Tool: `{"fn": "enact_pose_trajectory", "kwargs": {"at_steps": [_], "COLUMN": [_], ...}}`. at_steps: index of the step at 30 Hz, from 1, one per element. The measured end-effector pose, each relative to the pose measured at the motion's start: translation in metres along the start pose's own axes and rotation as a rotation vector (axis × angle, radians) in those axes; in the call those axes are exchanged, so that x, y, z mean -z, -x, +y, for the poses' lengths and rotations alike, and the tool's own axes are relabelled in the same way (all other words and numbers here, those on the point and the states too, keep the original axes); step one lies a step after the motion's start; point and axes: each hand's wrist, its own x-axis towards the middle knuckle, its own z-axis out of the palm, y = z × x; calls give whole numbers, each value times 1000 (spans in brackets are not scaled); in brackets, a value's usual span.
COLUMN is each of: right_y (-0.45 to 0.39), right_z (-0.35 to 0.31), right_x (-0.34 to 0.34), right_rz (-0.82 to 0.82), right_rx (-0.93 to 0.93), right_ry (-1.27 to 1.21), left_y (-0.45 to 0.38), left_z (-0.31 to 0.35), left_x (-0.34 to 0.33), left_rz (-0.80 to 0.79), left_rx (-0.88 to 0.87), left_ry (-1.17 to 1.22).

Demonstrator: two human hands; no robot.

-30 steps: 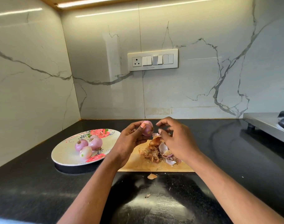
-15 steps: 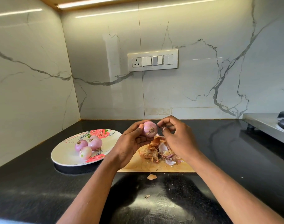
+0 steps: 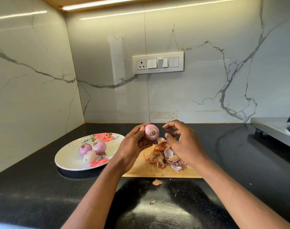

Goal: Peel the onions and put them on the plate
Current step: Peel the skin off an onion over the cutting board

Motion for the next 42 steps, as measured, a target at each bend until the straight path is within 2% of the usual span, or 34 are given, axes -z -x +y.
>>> {"fn": "enact_pose_trajectory", "kwargs": {"at_steps": [5, 11, 17, 24, 28, 42], "right_y": [3, 2, 2, 1, 0, 1], "right_z": [-5, -3, -4, -4, -2, 1], "right_x": [-6, -7, -8, -7, -8, -9], "right_rz": [-14, 37, 22, -3, -8, 9], "right_rx": [100, 115, 153, 141, 106, 163], "right_ry": [-50, -62, -29, -27, -117, -37], "left_y": [1, 0, 0, 0, -1, 0], "left_z": [0, -2, -2, -5, -4, -5], "left_x": [-1, -1, 0, 1, -1, 1], "left_rz": [-24, -56, -67, -62, -59, -58], "left_rx": [9, -13, -16, -4, -5, 0], "left_ry": [16, -12, -44, -55, -51, -63]}}
